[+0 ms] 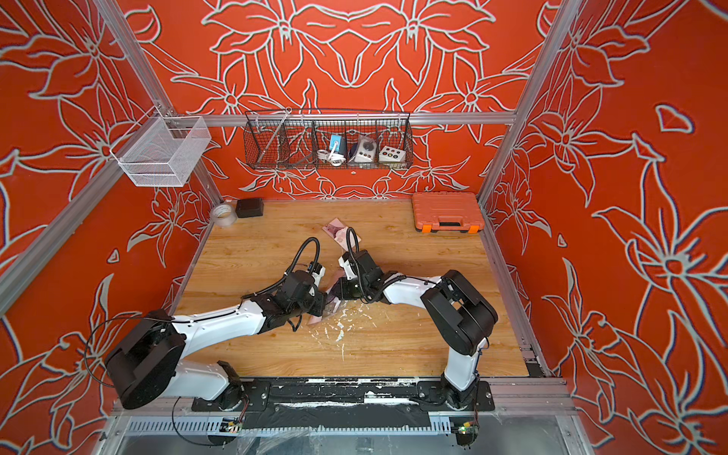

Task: Open the ruler set and take out the ruler
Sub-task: Take out the ruler from the ruler set bag.

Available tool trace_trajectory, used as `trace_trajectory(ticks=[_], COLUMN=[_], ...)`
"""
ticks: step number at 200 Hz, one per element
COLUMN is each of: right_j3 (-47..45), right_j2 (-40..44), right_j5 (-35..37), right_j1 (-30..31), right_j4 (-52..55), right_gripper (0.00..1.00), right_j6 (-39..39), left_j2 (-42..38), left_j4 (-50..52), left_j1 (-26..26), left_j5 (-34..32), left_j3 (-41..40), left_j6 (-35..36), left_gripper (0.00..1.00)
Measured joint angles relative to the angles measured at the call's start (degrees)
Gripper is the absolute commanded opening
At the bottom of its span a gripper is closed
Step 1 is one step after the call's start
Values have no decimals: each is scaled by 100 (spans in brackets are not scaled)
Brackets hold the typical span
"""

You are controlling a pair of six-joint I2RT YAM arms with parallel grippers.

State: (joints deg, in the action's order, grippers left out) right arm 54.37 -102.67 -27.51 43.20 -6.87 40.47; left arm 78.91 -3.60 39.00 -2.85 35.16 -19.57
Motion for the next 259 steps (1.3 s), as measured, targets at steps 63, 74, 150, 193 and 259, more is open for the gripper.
trace_trajectory(ticks=[63, 74, 150, 193, 259], right_j3=[2, 2, 2, 114, 389], right_j2=[-46, -20, -2, -127, -402], right_j5=[131, 199, 282, 144, 101], right_j1=[0, 0, 0, 20, 46], right_j4=[184, 254, 468, 293, 195], right_gripper=[21, 21, 18, 18, 0], right_j6=[107, 107, 216, 339, 555], left_j2=[-70, -70, -70, -70, -68], left_j4=[13, 13, 9, 9, 9], left_j1=[2, 2, 2, 2, 2], left_j5=[-59, -76, -116, -114, -157], left_j3=[-46, -46, -46, -46, -46], left_j6=[2, 2, -7, -24, -87], left_gripper=[0, 0, 0, 0, 0])
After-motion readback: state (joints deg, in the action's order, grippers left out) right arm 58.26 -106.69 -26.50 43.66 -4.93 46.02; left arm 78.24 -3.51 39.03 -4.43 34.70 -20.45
